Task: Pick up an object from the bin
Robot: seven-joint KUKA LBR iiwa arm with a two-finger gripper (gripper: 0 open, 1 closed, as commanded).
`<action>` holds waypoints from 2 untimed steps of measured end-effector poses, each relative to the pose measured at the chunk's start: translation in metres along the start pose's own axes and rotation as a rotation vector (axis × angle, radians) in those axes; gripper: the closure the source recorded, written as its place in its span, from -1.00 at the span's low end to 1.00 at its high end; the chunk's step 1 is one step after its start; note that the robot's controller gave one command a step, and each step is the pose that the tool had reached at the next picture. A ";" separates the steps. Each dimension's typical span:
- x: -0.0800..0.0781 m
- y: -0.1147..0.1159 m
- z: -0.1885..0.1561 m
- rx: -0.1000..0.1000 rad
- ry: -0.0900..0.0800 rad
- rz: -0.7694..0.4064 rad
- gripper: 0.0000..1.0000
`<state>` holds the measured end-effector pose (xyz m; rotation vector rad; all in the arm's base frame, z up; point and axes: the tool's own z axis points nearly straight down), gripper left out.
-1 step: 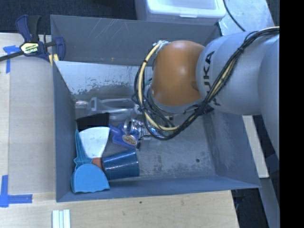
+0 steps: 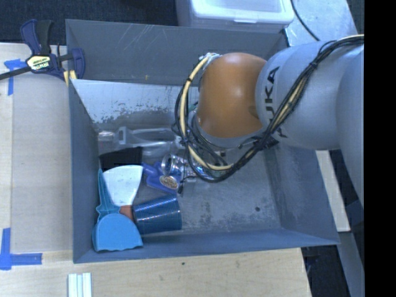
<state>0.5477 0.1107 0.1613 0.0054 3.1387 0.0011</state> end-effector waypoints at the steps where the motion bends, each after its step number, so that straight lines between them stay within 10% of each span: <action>1: 0.008 -0.012 -0.103 0.000 0.001 0.018 -1.00; 2: -0.001 0.010 -0.137 0.000 0.003 -0.002 -1.00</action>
Offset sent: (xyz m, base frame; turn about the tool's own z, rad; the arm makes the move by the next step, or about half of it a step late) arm -0.0007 0.0095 0.1357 0.0008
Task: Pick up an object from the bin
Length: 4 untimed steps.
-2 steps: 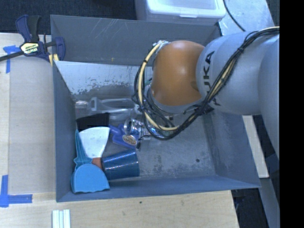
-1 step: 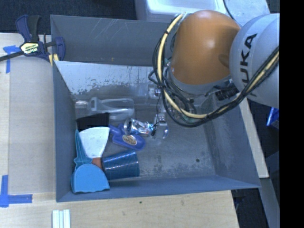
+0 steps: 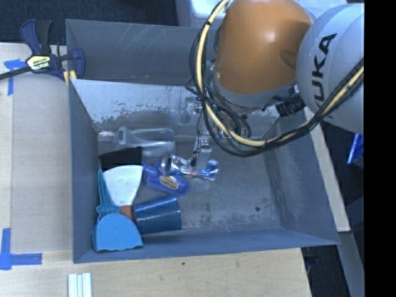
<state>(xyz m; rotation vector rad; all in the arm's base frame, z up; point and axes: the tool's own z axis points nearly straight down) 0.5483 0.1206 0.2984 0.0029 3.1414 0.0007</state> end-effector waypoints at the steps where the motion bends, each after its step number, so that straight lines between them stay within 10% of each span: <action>1: -0.010 -0.013 0.074 0.001 -0.009 -0.166 -1.00; 2: 0.011 -0.010 0.076 0.000 -0.007 -0.244 -1.00; 3: -0.020 -0.025 0.163 0.002 -0.012 -0.389 -1.00; 4: 0.002 -0.012 0.155 -0.002 -0.012 -0.069 -1.00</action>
Offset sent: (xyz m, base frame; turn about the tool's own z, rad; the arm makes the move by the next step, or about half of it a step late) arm -0.0120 -0.0095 -0.0769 -0.2445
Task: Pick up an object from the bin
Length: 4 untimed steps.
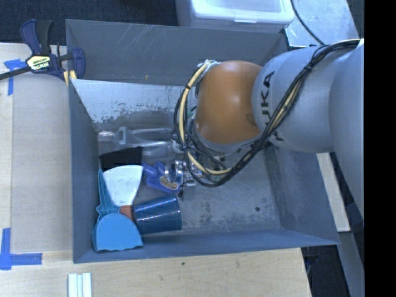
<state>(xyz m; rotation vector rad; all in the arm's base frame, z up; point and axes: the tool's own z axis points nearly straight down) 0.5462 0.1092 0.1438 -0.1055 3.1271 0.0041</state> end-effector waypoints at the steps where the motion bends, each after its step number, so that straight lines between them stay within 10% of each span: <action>1: -0.010 -0.014 0.033 0.002 0.004 -0.116 -1.00; 2: -0.021 -0.002 -0.032 -0.002 -0.009 0.107 1.00; 4: -0.017 -0.010 0.034 -0.001 -0.011 -0.077 1.00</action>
Offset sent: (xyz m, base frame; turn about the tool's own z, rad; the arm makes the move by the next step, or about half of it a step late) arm 0.0202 -0.0001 0.0323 0.1083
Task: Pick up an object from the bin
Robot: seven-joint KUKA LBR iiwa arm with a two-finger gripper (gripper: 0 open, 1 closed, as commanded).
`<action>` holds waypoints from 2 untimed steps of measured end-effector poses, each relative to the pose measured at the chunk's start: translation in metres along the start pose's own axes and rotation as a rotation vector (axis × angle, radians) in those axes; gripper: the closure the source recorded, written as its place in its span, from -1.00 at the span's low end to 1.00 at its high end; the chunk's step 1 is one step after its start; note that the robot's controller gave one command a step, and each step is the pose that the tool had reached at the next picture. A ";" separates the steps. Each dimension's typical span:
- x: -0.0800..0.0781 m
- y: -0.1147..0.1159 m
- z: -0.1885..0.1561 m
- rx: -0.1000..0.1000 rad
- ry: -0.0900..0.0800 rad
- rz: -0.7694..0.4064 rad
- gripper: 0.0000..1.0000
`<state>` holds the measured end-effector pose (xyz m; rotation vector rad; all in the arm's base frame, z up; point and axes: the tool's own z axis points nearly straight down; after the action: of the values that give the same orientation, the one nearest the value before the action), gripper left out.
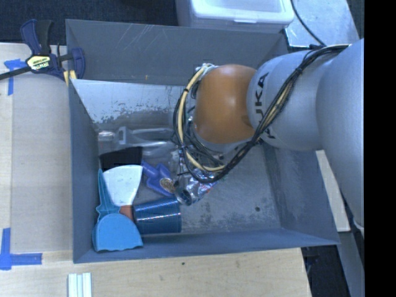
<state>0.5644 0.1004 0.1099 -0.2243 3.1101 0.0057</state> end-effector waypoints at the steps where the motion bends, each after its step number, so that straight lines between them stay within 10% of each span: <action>1: -0.005 0.011 0.012 0.000 0.016 0.066 -1.00; 2: -0.001 0.012 0.015 0.000 0.031 0.065 1.00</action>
Offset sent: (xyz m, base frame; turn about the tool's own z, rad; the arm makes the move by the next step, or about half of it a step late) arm 0.0000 0.0000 0.0000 0.0000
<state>0.5640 0.1122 0.0949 -0.1242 3.1466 0.0027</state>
